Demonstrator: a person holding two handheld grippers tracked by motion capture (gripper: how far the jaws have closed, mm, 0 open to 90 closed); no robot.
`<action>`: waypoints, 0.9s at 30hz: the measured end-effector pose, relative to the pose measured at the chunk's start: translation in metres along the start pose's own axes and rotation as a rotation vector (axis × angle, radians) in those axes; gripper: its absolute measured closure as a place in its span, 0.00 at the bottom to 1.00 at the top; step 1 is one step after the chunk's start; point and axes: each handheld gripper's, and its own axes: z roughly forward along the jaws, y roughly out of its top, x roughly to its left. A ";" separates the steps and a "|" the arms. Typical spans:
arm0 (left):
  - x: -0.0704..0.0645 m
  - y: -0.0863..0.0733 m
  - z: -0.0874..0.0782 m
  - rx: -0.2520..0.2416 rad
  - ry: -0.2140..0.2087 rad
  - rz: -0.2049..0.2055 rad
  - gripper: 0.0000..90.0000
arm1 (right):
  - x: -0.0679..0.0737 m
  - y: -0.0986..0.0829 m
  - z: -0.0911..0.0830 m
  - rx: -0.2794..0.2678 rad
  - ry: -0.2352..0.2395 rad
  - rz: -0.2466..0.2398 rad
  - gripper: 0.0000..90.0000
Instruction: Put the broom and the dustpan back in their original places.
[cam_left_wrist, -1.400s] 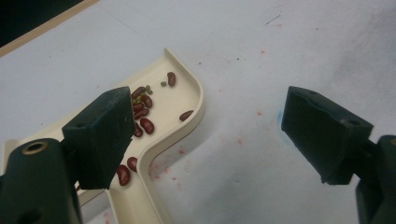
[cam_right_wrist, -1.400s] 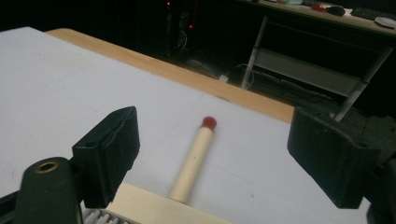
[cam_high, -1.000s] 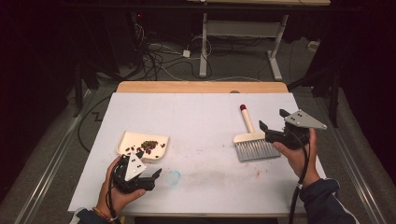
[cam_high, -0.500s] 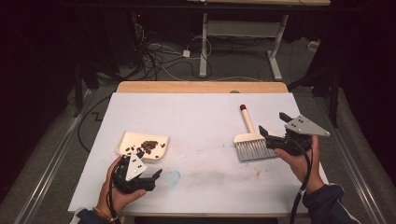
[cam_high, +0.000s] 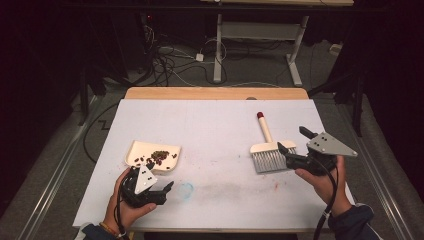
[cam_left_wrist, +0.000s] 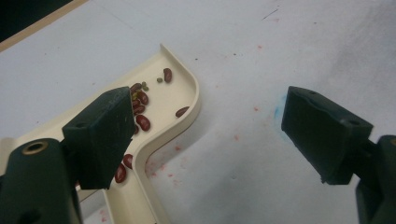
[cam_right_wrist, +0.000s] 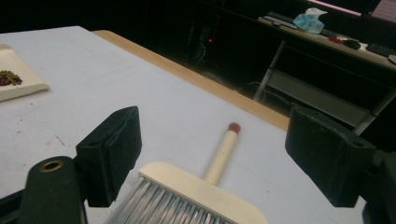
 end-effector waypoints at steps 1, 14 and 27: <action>0.000 0.000 0.000 0.001 0.001 0.000 0.19 | 0.001 -0.001 -0.001 0.003 0.001 -0.004 0.22; 0.000 0.000 0.000 0.006 0.001 0.008 0.19 | 0.010 -0.018 -0.003 0.034 0.024 -0.058 0.22; -0.002 0.000 0.002 0.015 -0.010 0.016 0.19 | -0.040 -0.074 0.040 0.266 -0.027 0.101 0.46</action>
